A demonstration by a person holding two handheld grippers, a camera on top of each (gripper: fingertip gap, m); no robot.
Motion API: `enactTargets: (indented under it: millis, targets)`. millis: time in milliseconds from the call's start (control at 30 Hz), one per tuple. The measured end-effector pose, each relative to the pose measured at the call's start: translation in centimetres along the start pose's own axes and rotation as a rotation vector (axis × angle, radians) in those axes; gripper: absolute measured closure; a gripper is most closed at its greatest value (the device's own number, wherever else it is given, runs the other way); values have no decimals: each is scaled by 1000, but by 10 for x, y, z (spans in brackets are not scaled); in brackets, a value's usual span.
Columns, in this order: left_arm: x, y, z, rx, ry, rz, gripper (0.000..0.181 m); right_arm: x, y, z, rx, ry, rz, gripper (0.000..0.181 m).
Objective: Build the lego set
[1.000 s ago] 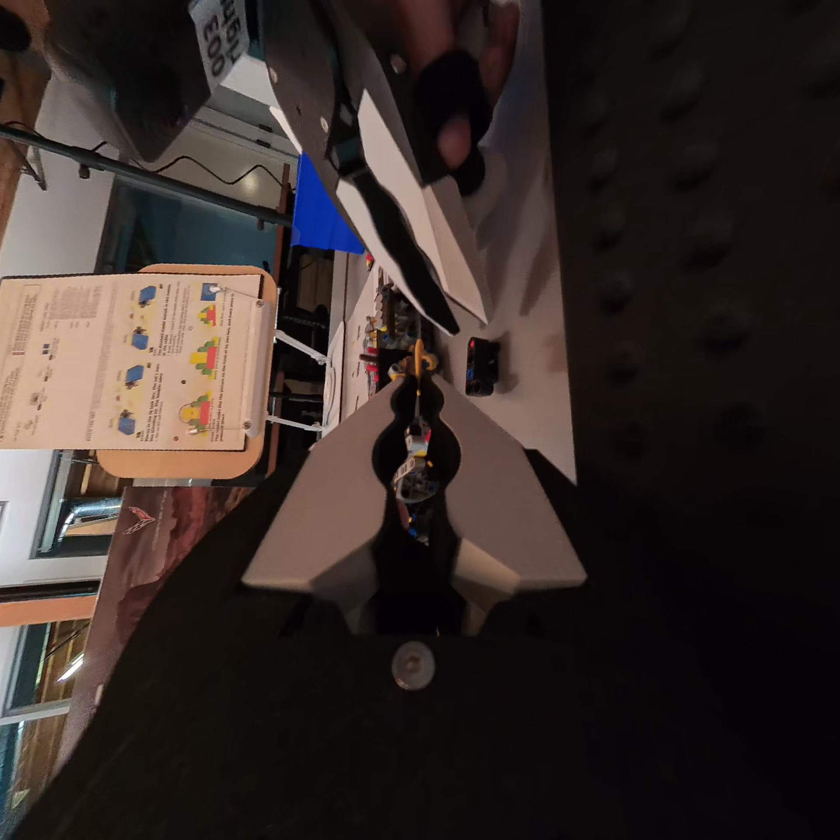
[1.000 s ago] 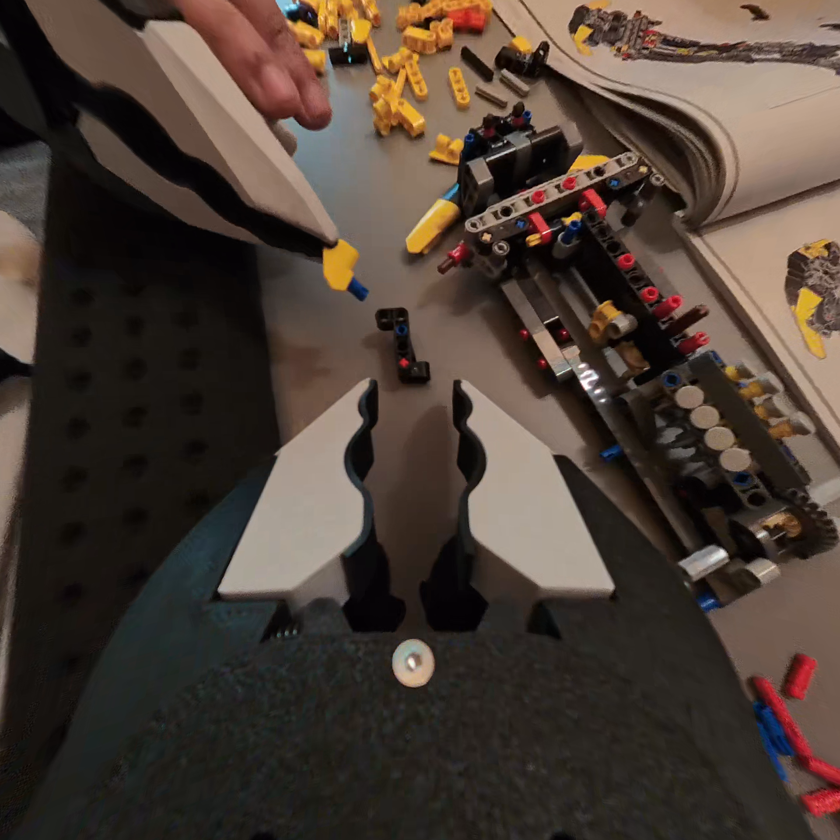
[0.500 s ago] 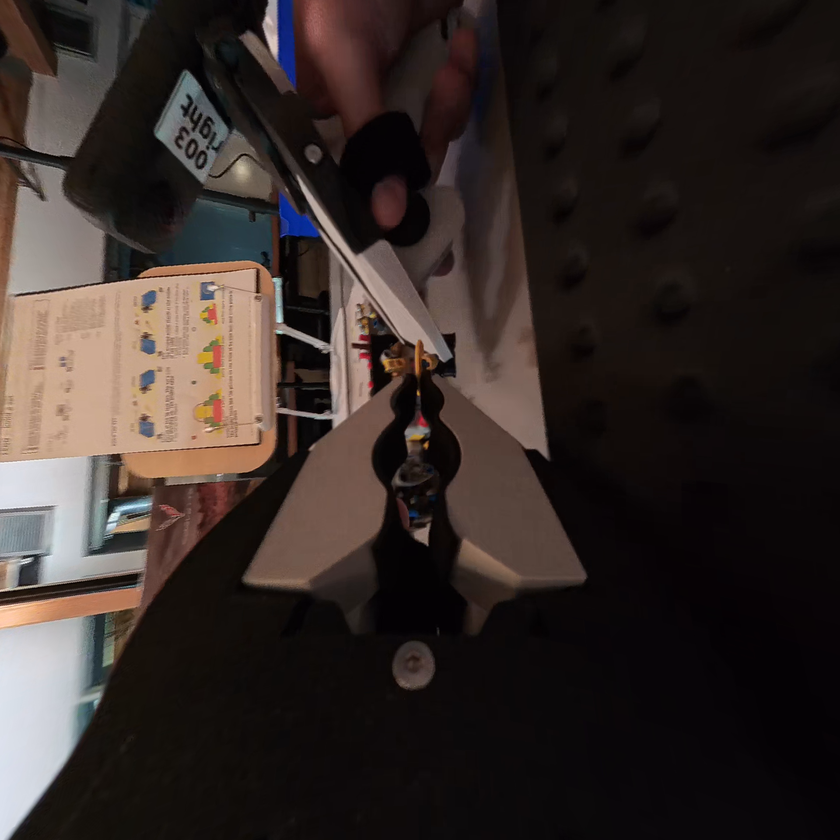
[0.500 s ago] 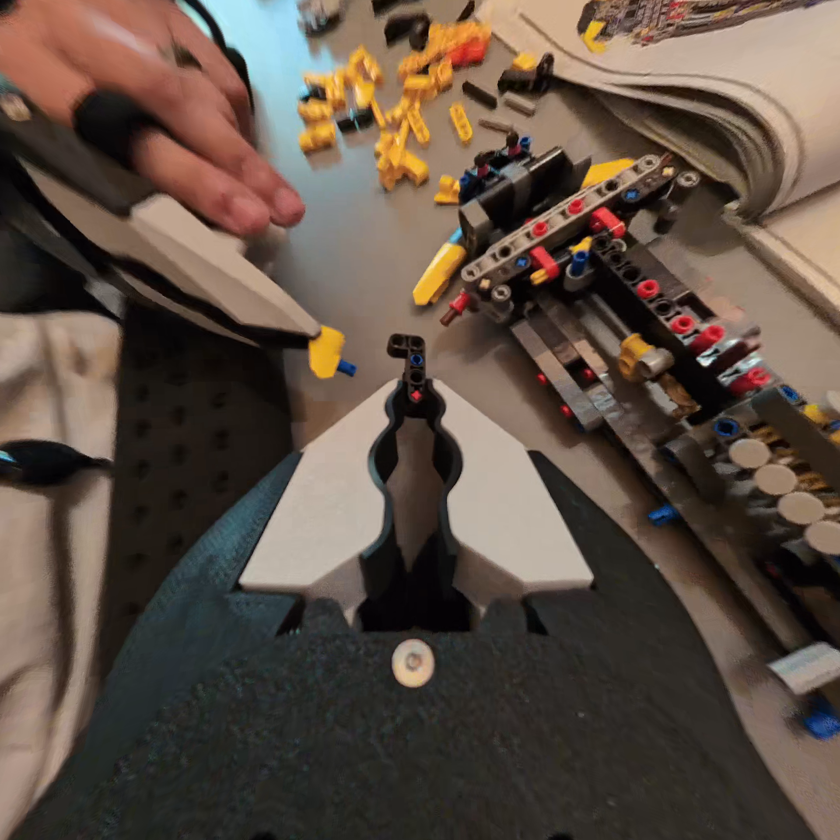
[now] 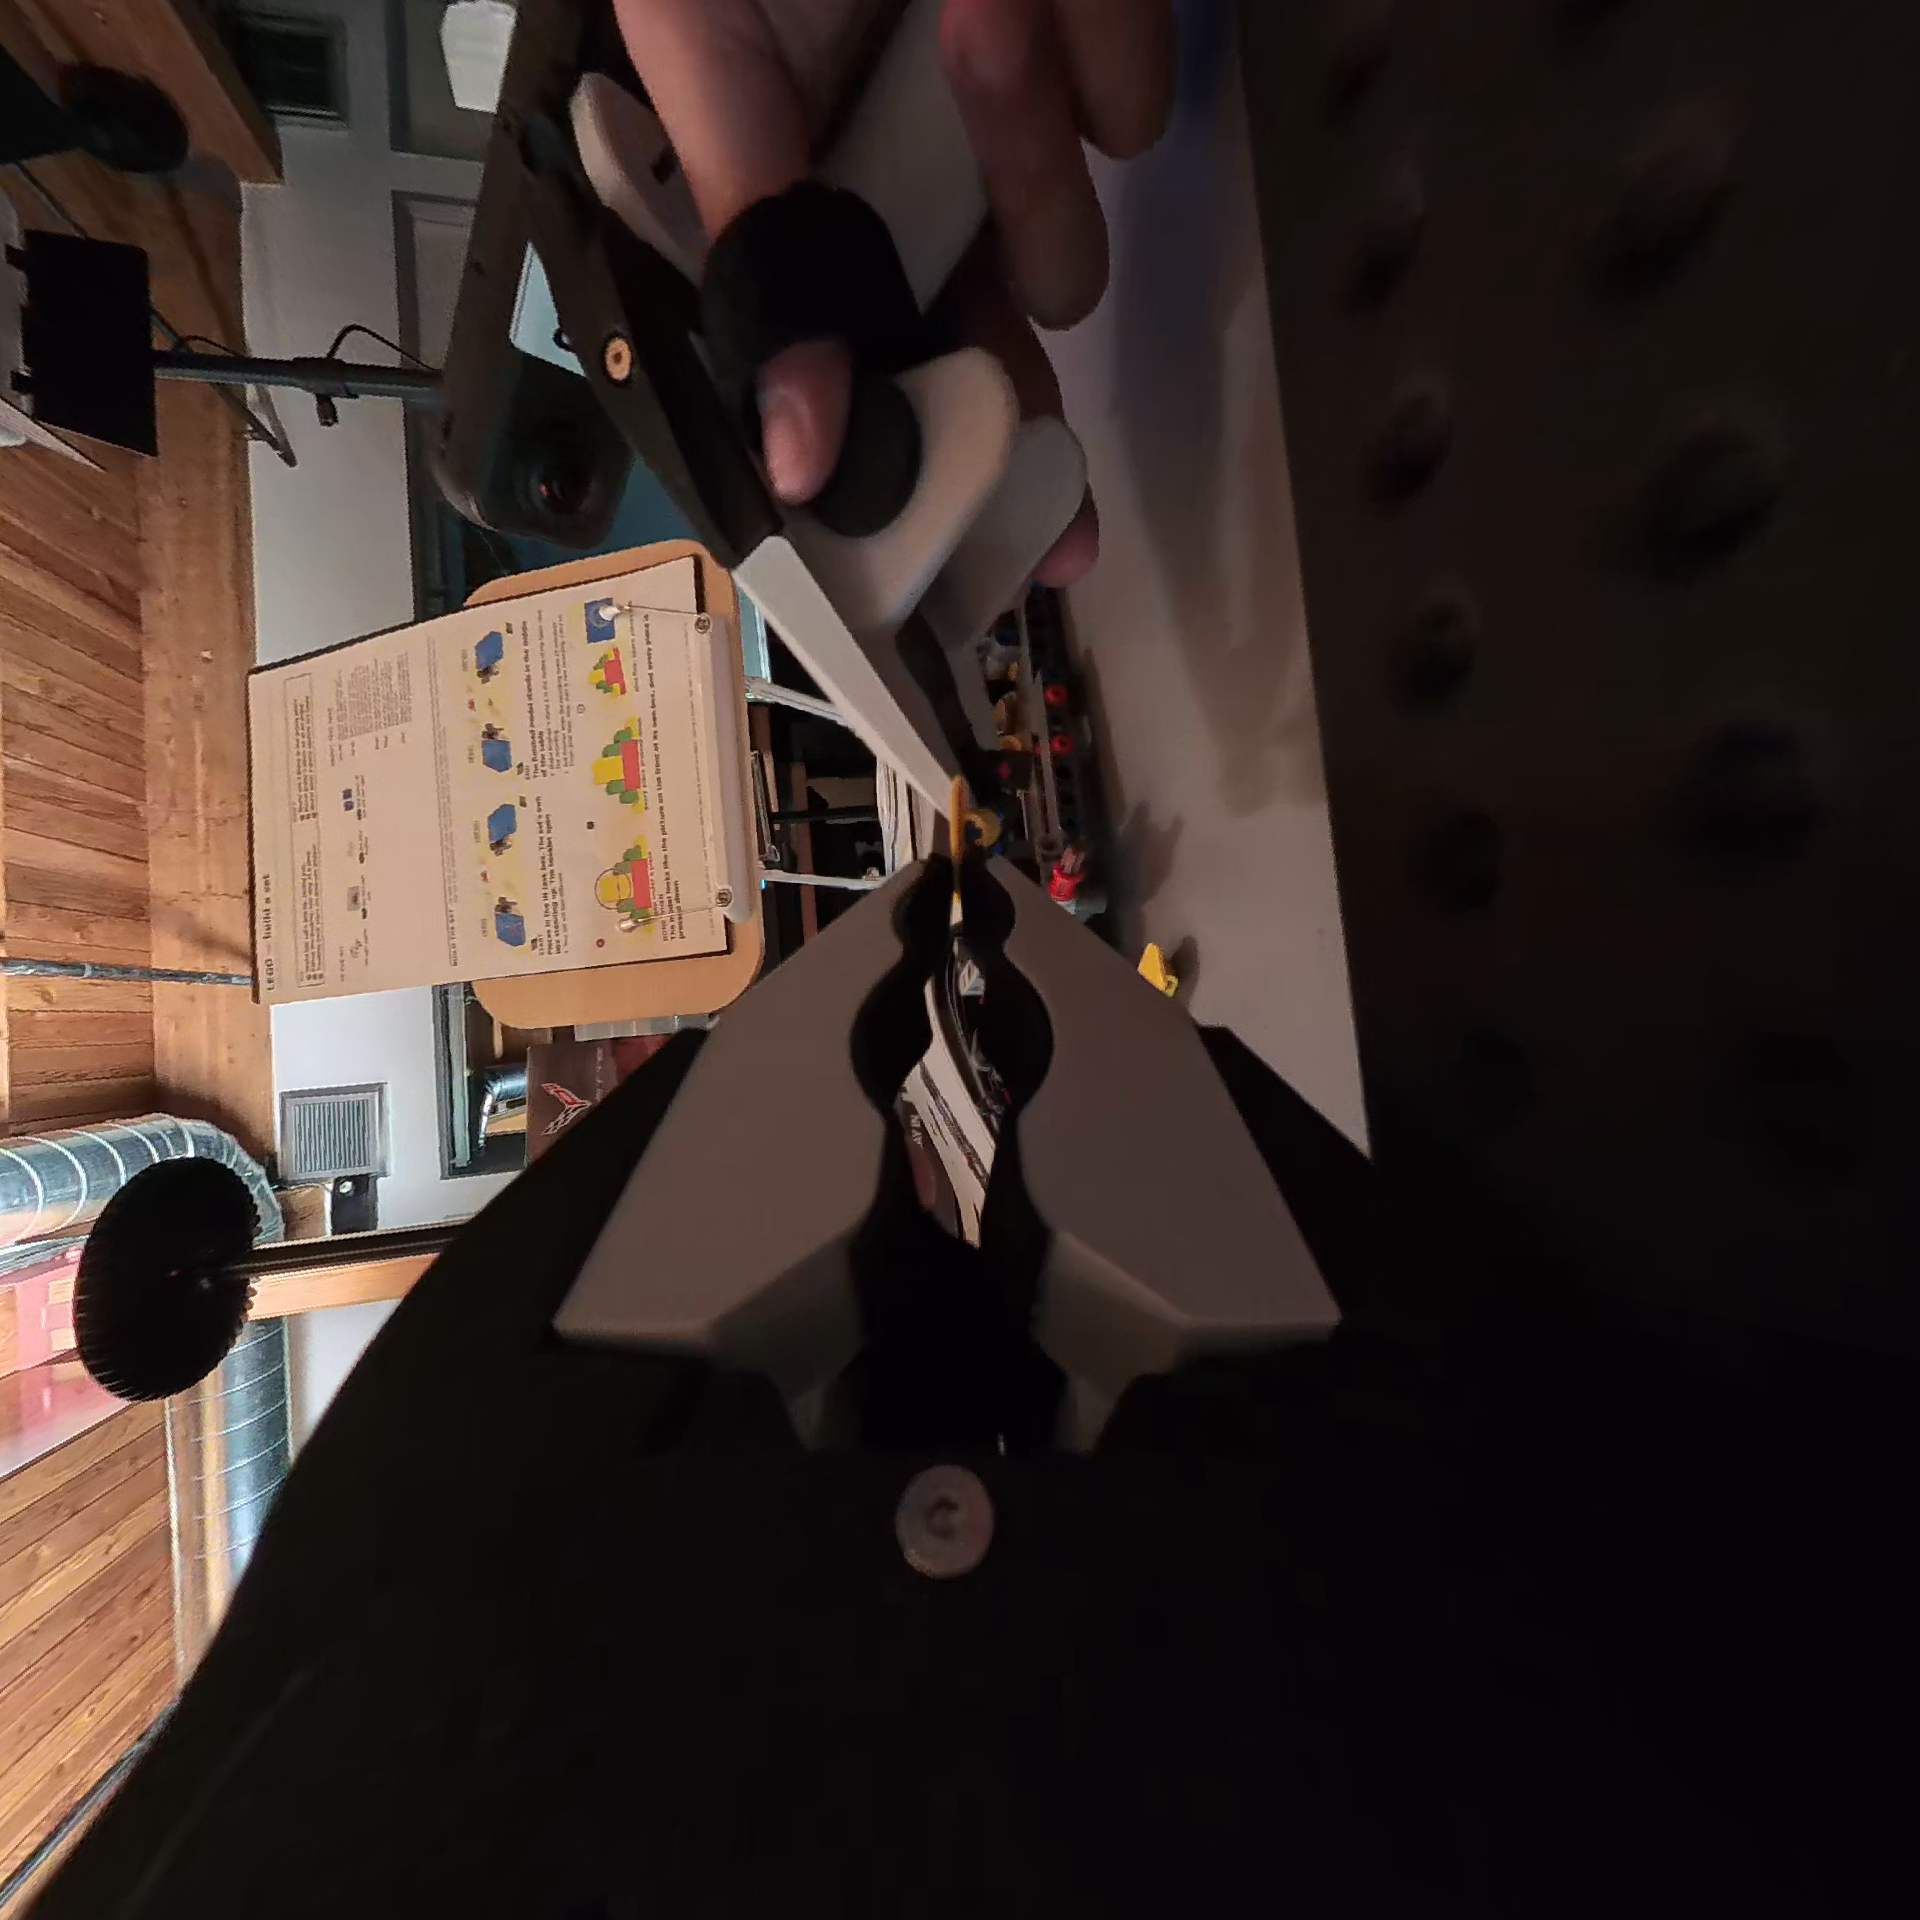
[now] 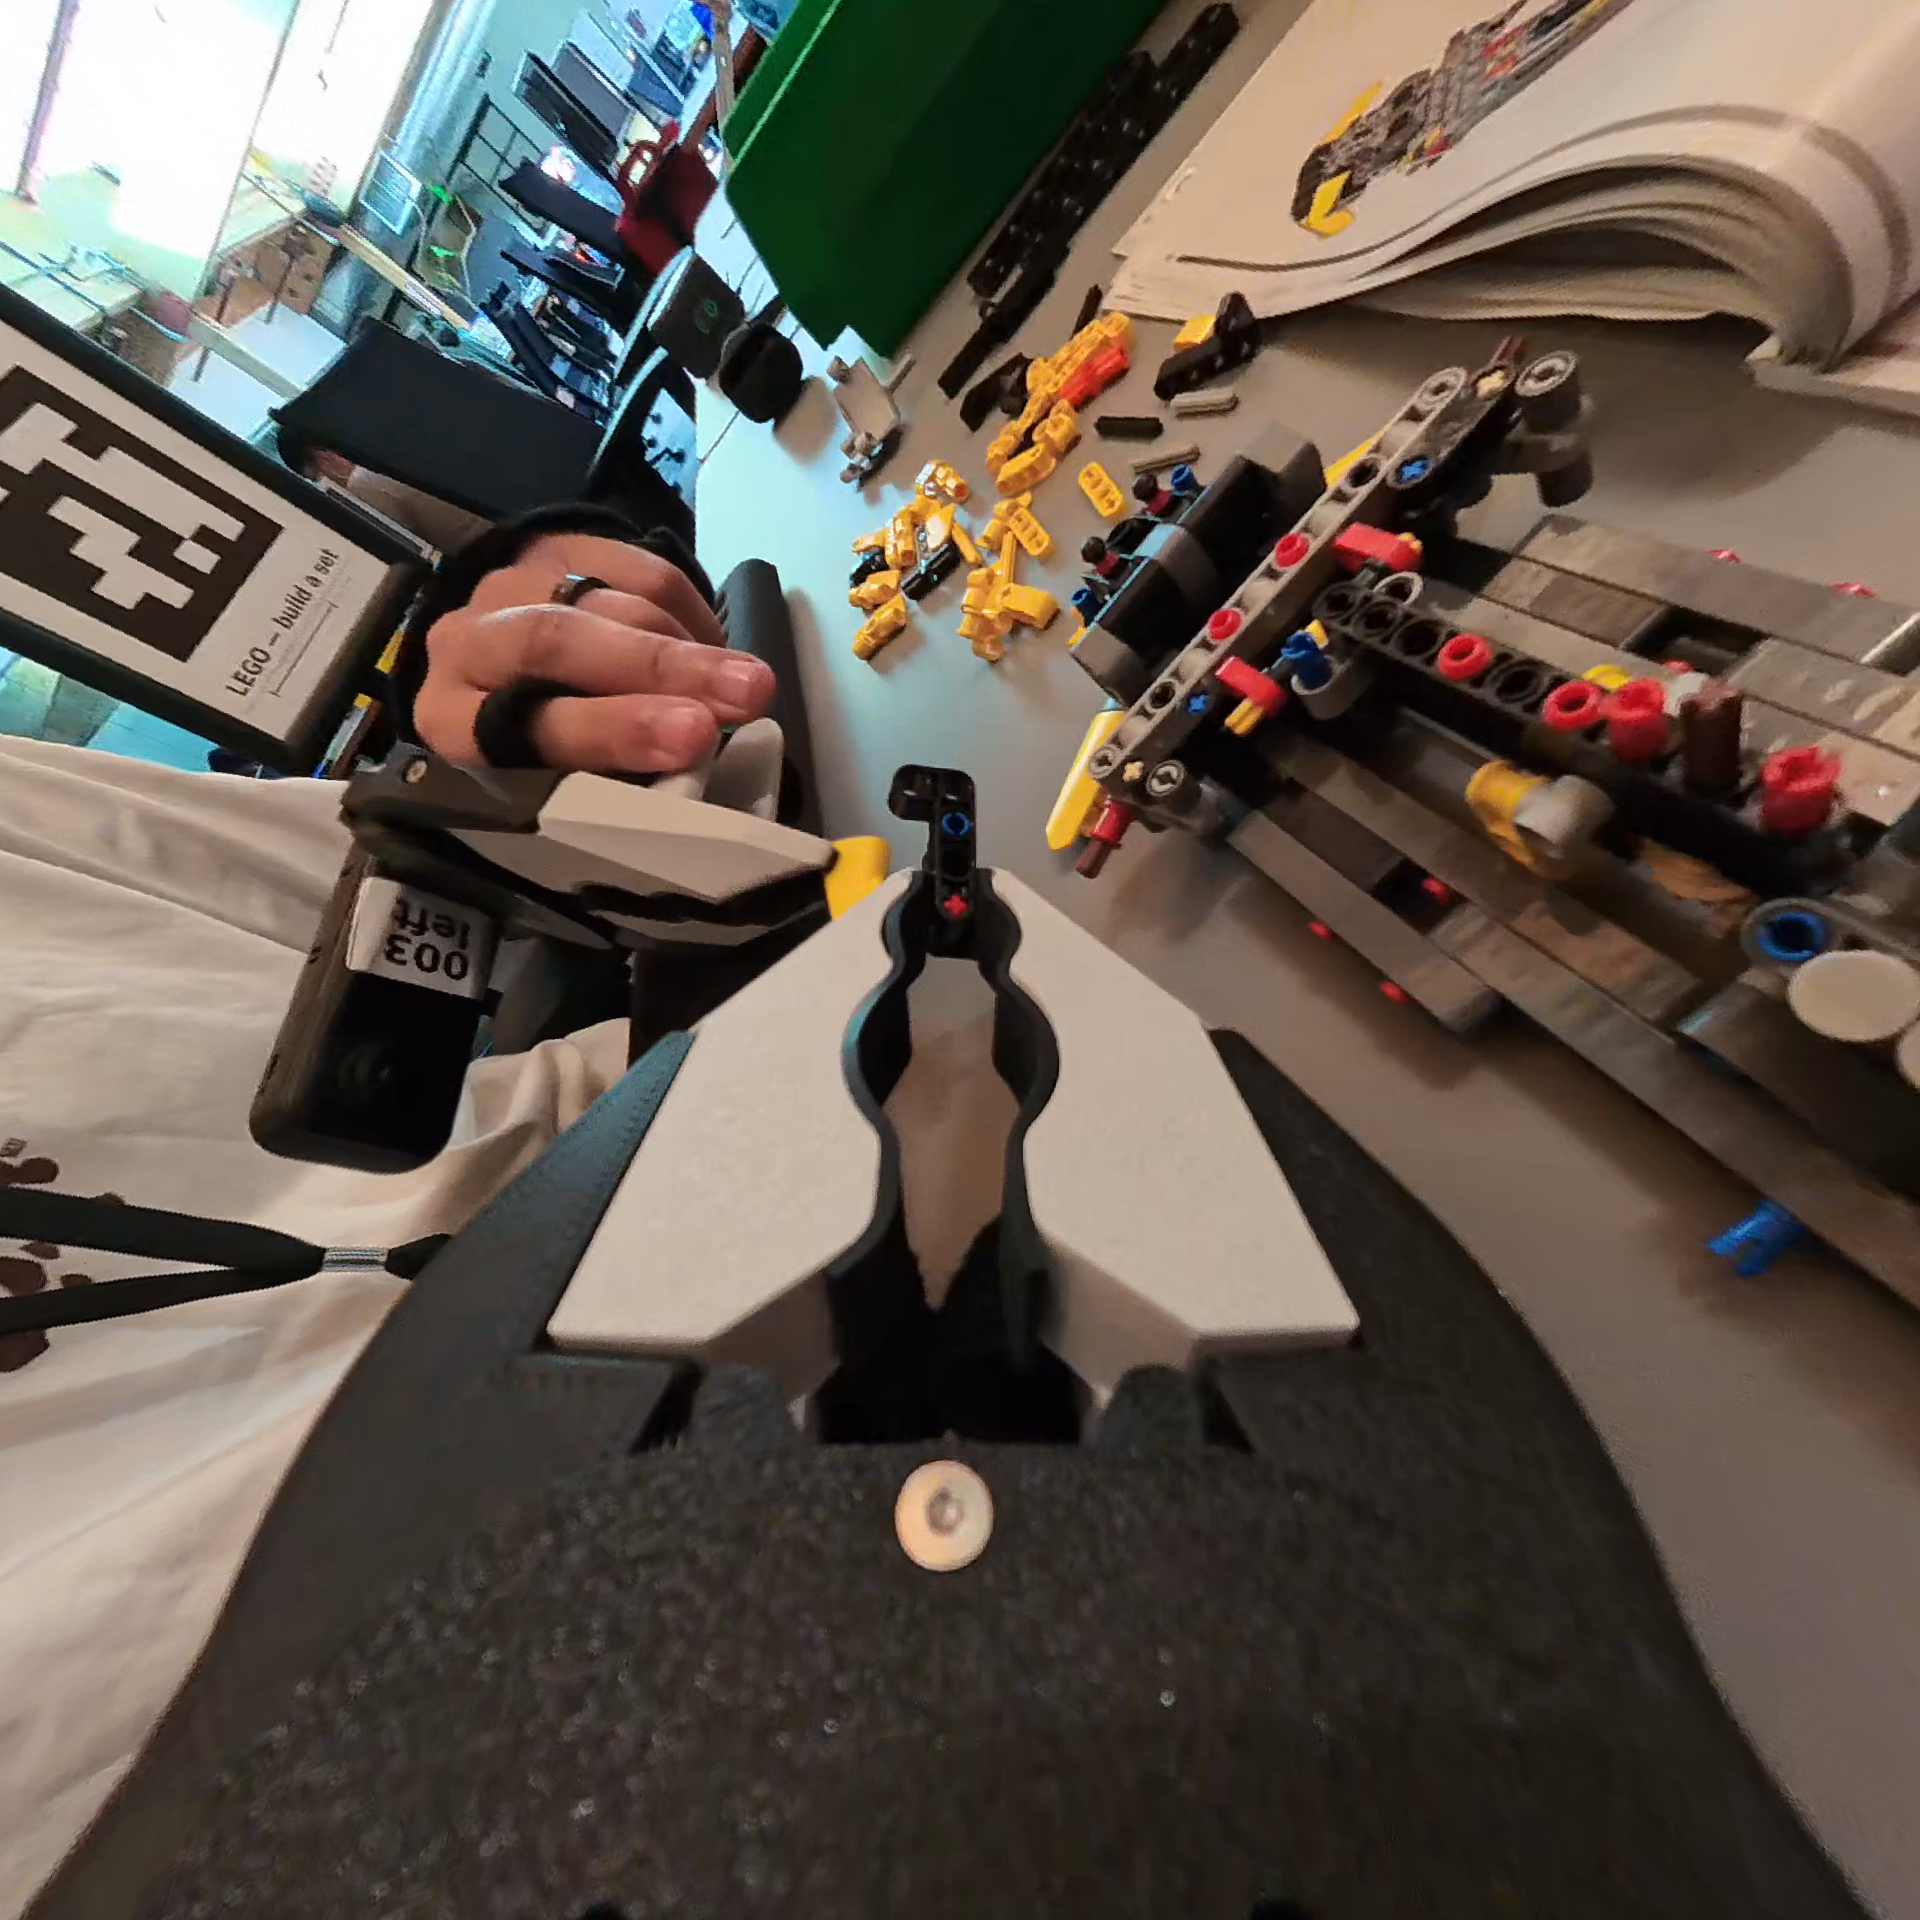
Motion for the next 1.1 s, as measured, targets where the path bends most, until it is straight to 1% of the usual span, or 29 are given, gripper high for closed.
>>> enactTargets:
  millis: [100,167,267,367,433,500,633,800,867,967,1067,1100]
  targets:
    - [5,3,-1,-13,13,-8,181,2,1,-3,-17,-1,-16,175]
    - [4,3,-2,-24,2,-3,181,1,0,-2,-11,9,1,174]
    - [3,3,-4,-39,-6,0,181,-4,0,-2,-1,16,46,166]
    - [4,4,-4,-42,-8,-1,181,-5,0,-2,-7,-24,36,163]
    - [6,4,-5,-45,-7,-8,181,-7,-1,-2,-5,-49,36,166]
    - [8,5,-4,-42,6,-10,181,-5,-1,-4,-10,-39,28,173]
    - [7,5,-5,-40,13,0,181,-3,-1,-4,-9,7,42,173]
    - [3,4,-3,-30,56,68,181,-4,-5,-1,34,162,142,175]
    - [-1,3,-2,-25,66,99,181,-5,-8,2,61,197,182,174]
    - [-10,2,-1,-15,66,155,181,-10,-11,10,109,176,208,172]
    - [-15,0,0,-8,61,186,181,-11,-14,12,116,120,180,172]
    - [-16,-1,-3,-16,56,191,181,-7,-14,11,106,109,143,175]
Point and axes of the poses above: each gripper's, where its closed fingertips meet, y out along the fingers, z out of its top, x = y × z across the jaws, the point moved 3 cm from there along -y, back along the fingers, and after that the axes turned 9 degrees about -y, right-handed, at the moved point
